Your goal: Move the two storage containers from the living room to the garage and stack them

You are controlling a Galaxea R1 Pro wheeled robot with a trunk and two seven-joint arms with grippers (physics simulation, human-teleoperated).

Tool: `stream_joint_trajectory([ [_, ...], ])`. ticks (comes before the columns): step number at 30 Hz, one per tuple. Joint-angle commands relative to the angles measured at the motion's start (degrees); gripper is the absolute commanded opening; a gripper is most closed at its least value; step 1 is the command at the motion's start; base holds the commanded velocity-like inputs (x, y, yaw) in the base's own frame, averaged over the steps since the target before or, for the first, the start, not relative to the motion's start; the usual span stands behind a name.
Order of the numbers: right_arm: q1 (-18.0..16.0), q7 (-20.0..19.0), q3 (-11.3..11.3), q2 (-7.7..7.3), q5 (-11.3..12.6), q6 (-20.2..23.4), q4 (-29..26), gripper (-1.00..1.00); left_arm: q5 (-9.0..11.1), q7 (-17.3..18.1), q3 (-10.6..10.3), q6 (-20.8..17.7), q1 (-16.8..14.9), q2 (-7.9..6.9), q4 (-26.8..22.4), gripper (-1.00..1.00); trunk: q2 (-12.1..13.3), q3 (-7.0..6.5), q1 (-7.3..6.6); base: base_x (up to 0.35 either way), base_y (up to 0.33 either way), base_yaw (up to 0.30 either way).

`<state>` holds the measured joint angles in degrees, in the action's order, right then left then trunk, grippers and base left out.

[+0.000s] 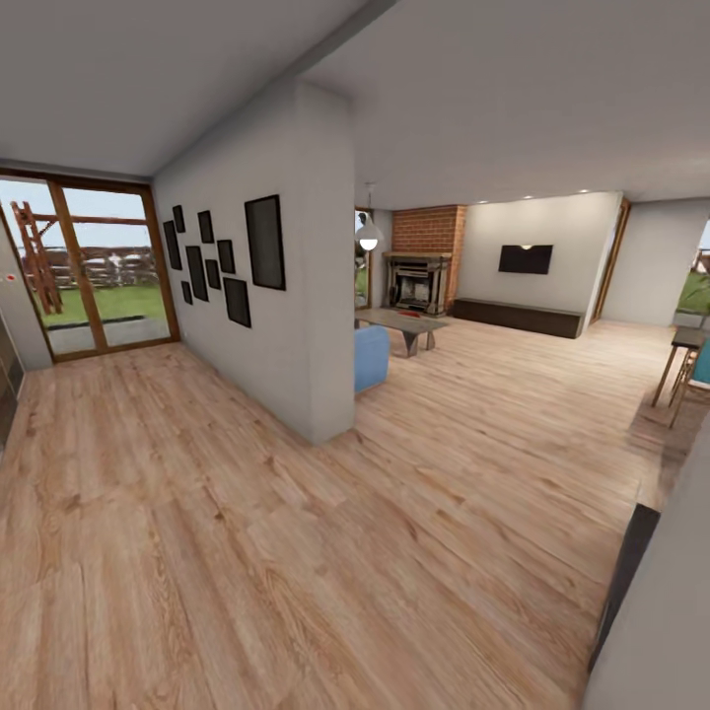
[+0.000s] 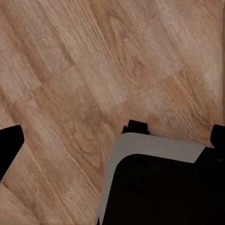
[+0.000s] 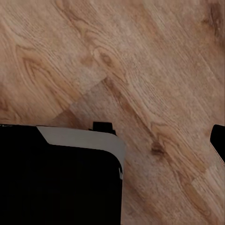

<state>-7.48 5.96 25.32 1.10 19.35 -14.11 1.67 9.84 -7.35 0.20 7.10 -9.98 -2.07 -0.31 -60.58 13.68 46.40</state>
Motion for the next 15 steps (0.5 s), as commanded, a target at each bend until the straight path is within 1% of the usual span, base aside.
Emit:
stream_joint_trajectory([
  [1, -0.1, 0.1, 0.5, 0.04, 0.4, -0.3, 0.2, 1.00, 0.4, 0.0, 0.0, 0.2, 0.0, 0.00, 0.0, 1.00, 0.0, 0.07, 0.04, 0.326, 0.000, 0.000],
  [15, -0.1, 0.1, 0.5, -0.04, 0.4, -0.4, 0.2, 1.00, 0.4, 0.0, 0.0, 0.2, 0.0, -0.04, 0.0, 1.00, 0.0, 0.07, 0.04, 0.326, 0.000, 0.000],
])
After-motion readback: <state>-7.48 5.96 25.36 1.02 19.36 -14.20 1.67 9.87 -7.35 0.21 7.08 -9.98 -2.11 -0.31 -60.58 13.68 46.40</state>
